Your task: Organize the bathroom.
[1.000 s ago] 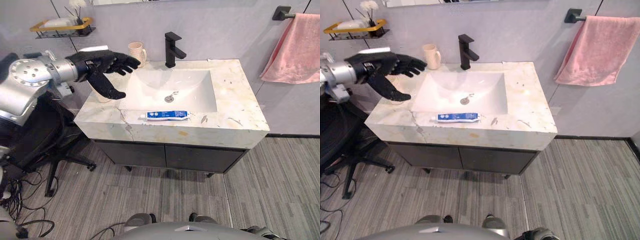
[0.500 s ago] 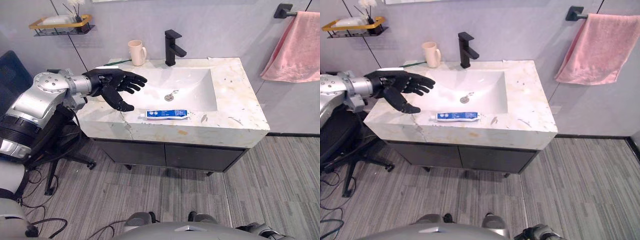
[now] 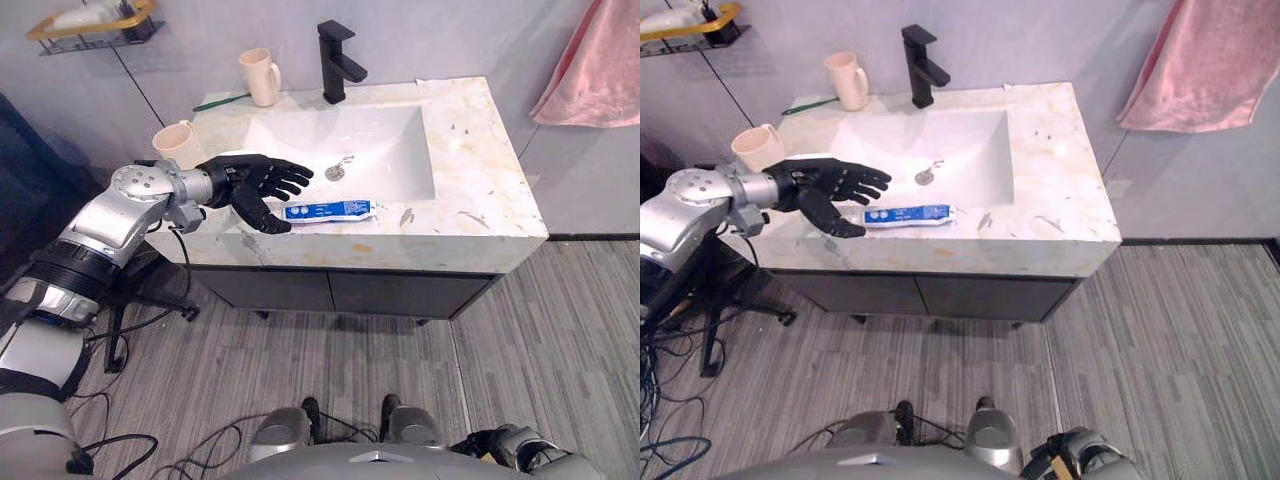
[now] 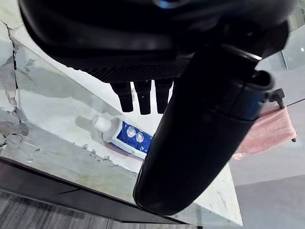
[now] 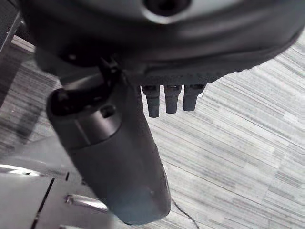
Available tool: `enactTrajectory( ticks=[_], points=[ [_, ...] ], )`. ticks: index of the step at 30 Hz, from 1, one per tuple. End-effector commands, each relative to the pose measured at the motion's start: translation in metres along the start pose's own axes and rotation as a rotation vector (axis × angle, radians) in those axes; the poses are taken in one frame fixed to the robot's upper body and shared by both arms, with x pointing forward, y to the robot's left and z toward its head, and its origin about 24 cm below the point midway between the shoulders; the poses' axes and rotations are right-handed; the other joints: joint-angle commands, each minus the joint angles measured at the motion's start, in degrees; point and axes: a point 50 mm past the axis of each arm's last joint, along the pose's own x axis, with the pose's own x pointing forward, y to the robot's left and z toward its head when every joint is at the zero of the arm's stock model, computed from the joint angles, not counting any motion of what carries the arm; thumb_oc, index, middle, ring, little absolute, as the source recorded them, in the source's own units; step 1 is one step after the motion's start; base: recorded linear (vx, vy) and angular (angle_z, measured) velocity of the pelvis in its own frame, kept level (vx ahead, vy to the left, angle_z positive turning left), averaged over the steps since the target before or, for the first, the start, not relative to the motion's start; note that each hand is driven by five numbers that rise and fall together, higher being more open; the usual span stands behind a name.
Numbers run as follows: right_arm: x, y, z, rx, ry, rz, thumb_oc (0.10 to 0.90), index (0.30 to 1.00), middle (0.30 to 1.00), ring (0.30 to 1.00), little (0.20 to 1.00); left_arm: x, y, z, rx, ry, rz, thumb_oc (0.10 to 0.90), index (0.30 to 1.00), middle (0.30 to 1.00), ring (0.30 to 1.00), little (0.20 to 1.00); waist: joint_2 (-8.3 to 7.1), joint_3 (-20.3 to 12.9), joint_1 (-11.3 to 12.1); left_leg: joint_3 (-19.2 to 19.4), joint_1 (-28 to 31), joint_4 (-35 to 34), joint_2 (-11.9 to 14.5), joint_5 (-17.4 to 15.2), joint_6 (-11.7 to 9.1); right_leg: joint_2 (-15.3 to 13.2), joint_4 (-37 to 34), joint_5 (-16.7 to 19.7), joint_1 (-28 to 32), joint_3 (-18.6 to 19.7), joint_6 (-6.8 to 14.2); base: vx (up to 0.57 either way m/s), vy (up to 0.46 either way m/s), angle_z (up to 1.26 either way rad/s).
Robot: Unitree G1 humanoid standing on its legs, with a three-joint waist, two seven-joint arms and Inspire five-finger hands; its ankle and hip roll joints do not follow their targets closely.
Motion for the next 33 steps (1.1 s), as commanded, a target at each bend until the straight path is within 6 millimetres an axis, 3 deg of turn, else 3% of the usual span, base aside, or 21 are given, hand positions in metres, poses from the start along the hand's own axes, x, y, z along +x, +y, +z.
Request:
enactTrajectory(
  ticks=[1,22,26,33],
  points=[
    [-0.006,-0.022,-0.014,-0.005,0.073,-0.056,0.8,0.9,0.9,0.9,0.9,-0.017,0.027,0.053,0.129,-0.175,0.148,0.8,0.9,0.9,0.9,0.9,-0.46,-1.3,0.22,2.36,-2.48,2.78,3.96,2.0,-1.47,-2.39,2.4,-1.36,-1.69,4.06,5.38,-0.03,-0.009,0.02],
    [-0.016,-0.047,0.004,0.026,-0.013,-0.117,0.8,0.9,0.9,0.9,0.9,-0.017,0.032,0.08,0.27,-0.201,0.242,0.8,0.9,0.9,0.9,0.9,0.55,2.48,-0.71,2.11,-7.38,5.08,3.5,4.49,-1.93,-3.34,6.49,-1.82,-7.37,4.21,4.46,-0.03,0.013,0.0],
    [-0.023,-0.058,0.017,0.042,-0.064,-0.148,0.8,0.9,0.9,0.9,0.9,-0.018,0.033,0.095,0.315,-0.231,0.272,0.8,0.9,0.9,0.9,0.9,0.98,4.3,-0.7,1.91,-9.75,5.8,3.07,4.62,-1.84,-3.71,8.74,-2.24,-10.51,4.53,4.2,-0.14,0.02,0.02],
    [-0.028,-0.065,0.029,0.061,-0.108,-0.163,0.8,0.9,0.9,0.9,0.9,-0.018,0.032,0.104,0.355,-0.237,0.268,0.8,0.9,0.9,0.9,0.9,0.99,5.77,-0.69,1.66,-11.5,7.9,2.77,4.45,-1.71,-4.02,11.72,-2.76,-12.96,5.03,3.96,-0.05,-0.003,0.04]
  ],
)
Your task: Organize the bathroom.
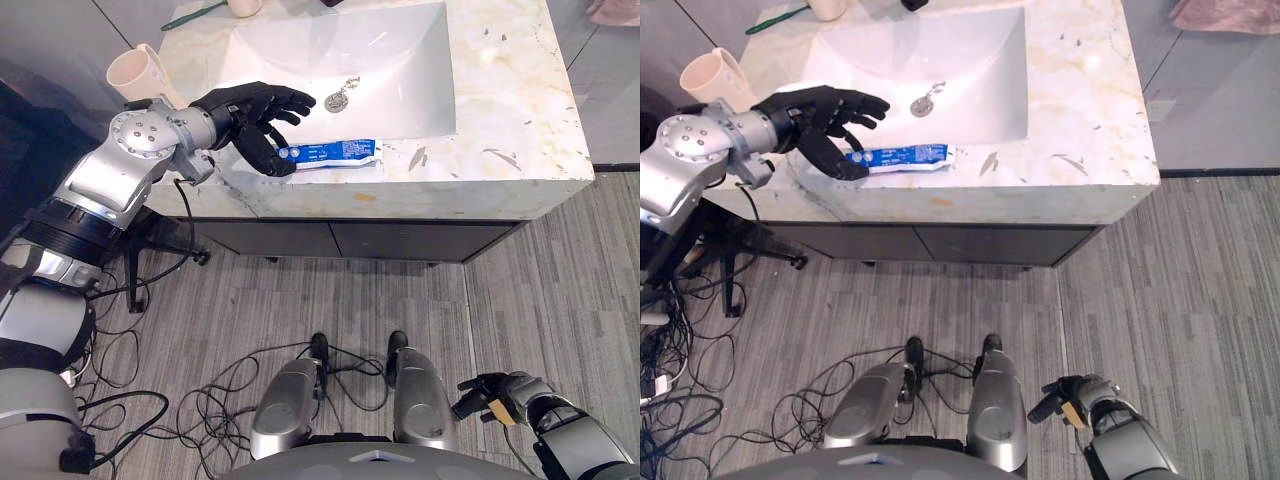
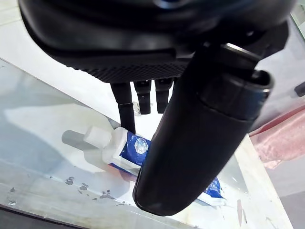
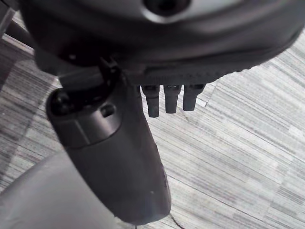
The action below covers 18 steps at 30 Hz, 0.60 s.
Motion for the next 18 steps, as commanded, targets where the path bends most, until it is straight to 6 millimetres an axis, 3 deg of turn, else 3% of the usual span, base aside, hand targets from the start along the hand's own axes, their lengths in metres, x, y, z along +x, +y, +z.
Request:
enactTrajectory(
  ticks=[1,12,18],
  points=[
    [-0.0019,-0.0105,-0.0278,0.036,0.073,-0.019,0.8,0.9,0.9,0.9,0.9,-0.0102,0.0158,0.0366,0.118,-0.139,0.043,0.8,0.9,0.9,0.9,0.9,-0.63,-3.12,0.17,0.64,-1.03,2.17,3.55,3.32,-0.83,-1.52,-0.81,0.65,0.73,4.39,5.34,0.0,0.0,0.0],
    [-0.0031,-0.014,-0.0229,0.039,0.062,-0.034,0.8,0.9,0.9,0.9,0.9,-0.0082,0.0146,0.0392,0.149,-0.127,0.046,0.8,0.9,0.9,0.9,0.9,-0.36,-2.23,-0.21,1.04,-1.55,3.74,3.41,3.04,-0.7,-1.7,0.81,0.11,0.04,4.86,5.08,-0.01,0.003,-0.01],
    [-0.0049,-0.0191,-0.0194,0.052,0.048,-0.05,0.8,0.9,0.9,0.9,0.9,-0.009,0.0188,0.0359,0.266,-0.061,0.051,0.8,0.9,0.9,0.9,0.9,0.01,-1.43,-0.47,1.26,-2.51,4.93,3.3,2.82,-0.52,-1.97,2.94,-0.42,-1.51,5.2,5.0,-0.02,0.013,-0.03]
  ],
)
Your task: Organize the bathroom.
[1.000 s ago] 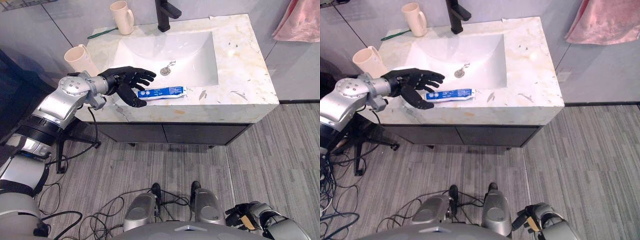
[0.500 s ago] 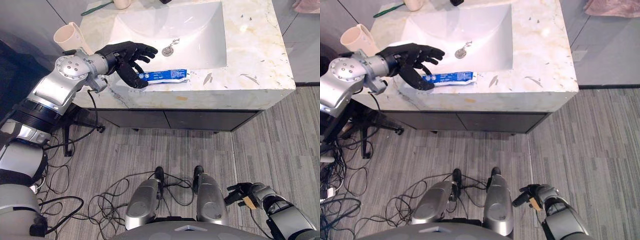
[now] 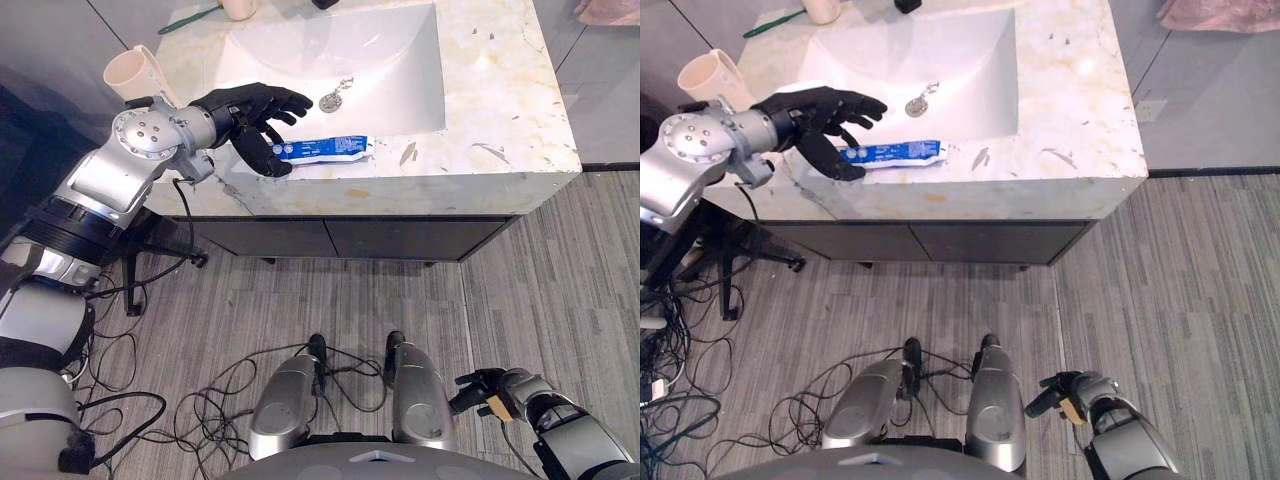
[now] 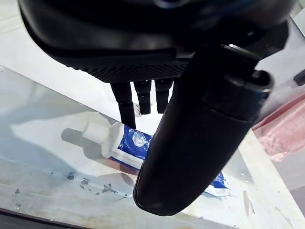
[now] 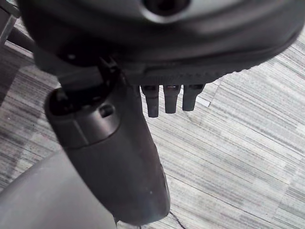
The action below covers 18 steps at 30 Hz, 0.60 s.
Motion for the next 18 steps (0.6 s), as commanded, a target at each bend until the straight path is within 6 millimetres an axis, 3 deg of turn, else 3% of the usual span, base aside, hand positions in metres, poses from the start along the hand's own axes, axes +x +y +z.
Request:
enactTrajectory(
  ticks=[1,10,11,12,14,18],
  points=[
    [-0.006,-0.022,-0.022,0.059,0.06,-0.055,0.8,0.9,0.9,0.9,0.9,-0.009,0.02,0.031,0.206,-0.065,0.045,0.8,0.9,0.9,0.9,0.9,0.7,-1.67,-0.45,0.72,-0.75,1.16,3.04,3.96,-0.14,-1.94,-0.92,1.26,0.45,4.11,5.26,0.0,0.0,0.0],
    [-0.01,-0.033,-0.014,0.081,0.026,-0.08,0.8,0.9,0.9,0.9,0.9,-0.014,0.031,0.03,0.253,-0.018,0.042,0.8,0.9,0.9,0.9,0.9,1.15,-0.19,-0.69,1.19,-2.3,2.42,2.86,3.48,0.07,-1.95,0.8,0.95,-1.55,4.68,5.08,-0.04,0.001,0.01],
    [-0.01,-0.033,-0.013,0.084,0.02,-0.083,0.8,0.9,0.9,0.9,0.9,-0.015,0.032,0.029,0.258,-0.005,0.043,0.62,0.629,0.629,0.629,0.629,1.25,-0.05,-0.72,1.2,-2.47,2.67,2.84,3.46,0.07,-1.92,1.06,0.84,-1.72,4.76,5.05,0.0,0.0,0.0],
    [-0.01,-0.033,-0.013,0.084,0.02,-0.084,0.8,0.9,0.9,0.9,0.9,-0.015,0.032,0.029,0.258,-0.005,0.043,0.593,0.589,0.589,0.589,0.589,1.25,-0.05,-0.73,1.2,-2.5,2.7,2.84,3.45,0.07,-1.92,1.09,0.83,-1.75,4.78,5.04,0.0,0.0,0.0],
    [-0.01,-0.034,-0.012,0.085,0.016,-0.087,0.8,0.9,0.9,0.9,0.9,-0.016,0.034,0.029,0.255,0.003,0.044,0.411,0.316,0.316,0.316,0.316,1.36,0.06,-0.73,1.27,-2.64,2.86,2.8,3.31,0.11,-1.92,1.29,0.74,-1.91,4.86,5.0,0.0,0.0,0.0],
    [-0.011,-0.036,-0.011,0.081,0.014,-0.089,0.8,0.9,0.9,0.9,0.9,-0.016,0.035,0.026,0.246,0.012,0.039,0.4,0.3,0.3,0.3,0.3,1.43,0.07,-0.73,1.27,-2.8,3.08,2.77,3.22,0.13,-1.86,1.65,0.63,-2.14,4.92,4.95,0.0,0.0,0.0]
  ],
)
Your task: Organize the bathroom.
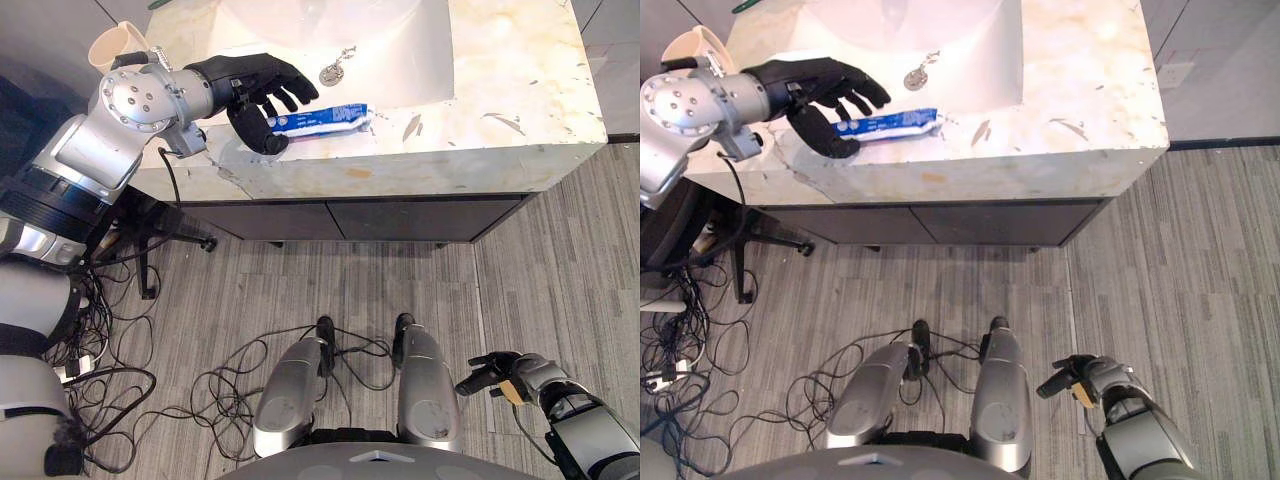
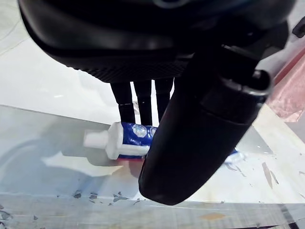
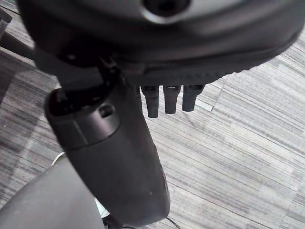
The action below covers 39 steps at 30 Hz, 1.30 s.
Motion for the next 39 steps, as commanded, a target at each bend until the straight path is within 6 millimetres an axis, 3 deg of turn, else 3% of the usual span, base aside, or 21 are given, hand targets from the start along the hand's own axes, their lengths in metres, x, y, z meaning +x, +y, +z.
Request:
enactTrajectory(
  ticks=[1,13,18,23,24,27,36,37,39],
  points=[
    [-0.001,-0.007,-0.023,0.049,0.063,-0.011,0.8,0.9,0.9,0.9,0.9,-0.015,0.016,-0.006,0.022,0.026,0.037,0.4,0.3,0.3,0.3,0.3,-0.92,-2.87,-0.47,0.44,-0.05,0.83,2.66,3.15,0.17,-1.22,-1.32,1.19,0.82,4.68,5.19,0.0,0.0,0.0],
    [0.0,-0.004,-0.021,0.056,0.059,-0.009,0.8,0.9,0.9,0.9,0.9,-0.018,0.021,-0.012,-0.059,0.045,0.086,0.4,0.3,0.3,0.3,0.3,-1.59,-2.82,-0.25,0.41,-0.05,0.24,2.77,2.92,0.23,-0.67,-2.3,1.59,0.98,4.67,5.3,0.0,0.0,0.0],
    [0.0,-0.002,-0.023,0.09,0.047,-0.01,0.8,0.9,0.9,0.9,0.9,-0.02,0.019,-0.025,-0.195,0.054,0.122,0.4,0.3,0.3,0.3,0.3,-2.06,-3.06,-0.15,0.29,0.59,-0.25,2.91,3.03,0.21,-0.46,-3.0,1.67,1.74,4.52,5.24,0.03,-0.002,0.01],
    [-0.001,-0.008,-0.022,0.323,-0.032,-0.052,0.8,0.9,0.9,0.9,0.9,-0.021,0.005,-0.048,-0.535,0.024,0.149,0.4,0.3,0.3,0.3,0.3,-3.16,-4.25,0.08,-0.09,2.43,-1.57,3.06,2.78,0.31,0.1,-4.45,1.69,3.94,4.04,5.23,0.08,-0.019,0.0],
    [-0.001,-0.008,-0.022,0.323,-0.032,-0.052,0.8,0.9,0.9,0.9,0.9,-0.021,0.005,-0.048,-0.535,0.024,0.149,0.4,0.3,0.3,0.3,0.3,-3.16,-4.25,0.08,-0.09,2.43,-1.57,3.06,2.78,0.31,0.1,-4.45,1.69,3.94,4.04,5.23,0.08,-0.032,-0.02],
    [-0.007,-0.026,-0.019,0.485,-0.115,-0.13,0.8,0.9,0.9,0.9,0.9,-0.019,-0.003,-0.048,-0.683,-0.065,0.151,0.4,0.3,0.3,0.3,0.3,-4.38,-5.42,-0.08,0.5,3.84,-2.63,3.5,2.03,0.44,0.79,-5.84,1.83,5.52,3.46,5.29,0.09,-0.059,-0.02],
    [-0.033,-0.08,-0.016,0.706,-0.277,-0.372,0.8,0.9,0.9,0.9,0.9,-0.008,-0.008,-0.018,-0.787,-0.218,0.208,0.4,0.3,0.3,0.3,0.3,-7.27,-7.69,-1.52,3.23,6.99,-5.89,5.77,1.28,-0.05,2.79,-10.86,2.33,9.59,1.75,5.19,0.06,-0.072,0.05],
    [-0.048,-0.103,-0.01,0.729,-0.341,-0.476,0.8,0.9,0.9,0.9,0.9,-0.007,-0.007,-0.01,-0.803,-0.243,0.222,0.4,0.3,0.3,0.3,0.3,-7.84,-8.42,-2.1,4.25,7.9,-6.93,6.3,1.4,-0.34,3.23,-12.32,2.45,10.67,1.43,5.23,0.08,-0.051,0.05],
    [-0.055,-0.111,-0.007,0.735,-0.374,-0.518,0.8,0.9,0.9,0.9,0.9,-0.006,-0.007,-0.008,-0.809,-0.254,0.229,0.4,0.3,0.3,0.3,0.3,-7.99,-8.63,-2.35,4.71,8.23,-7.28,6.48,1.45,-0.45,3.32,-12.81,2.52,11.03,1.31,5.24,0.05,-0.023,0.03]
  ],
)
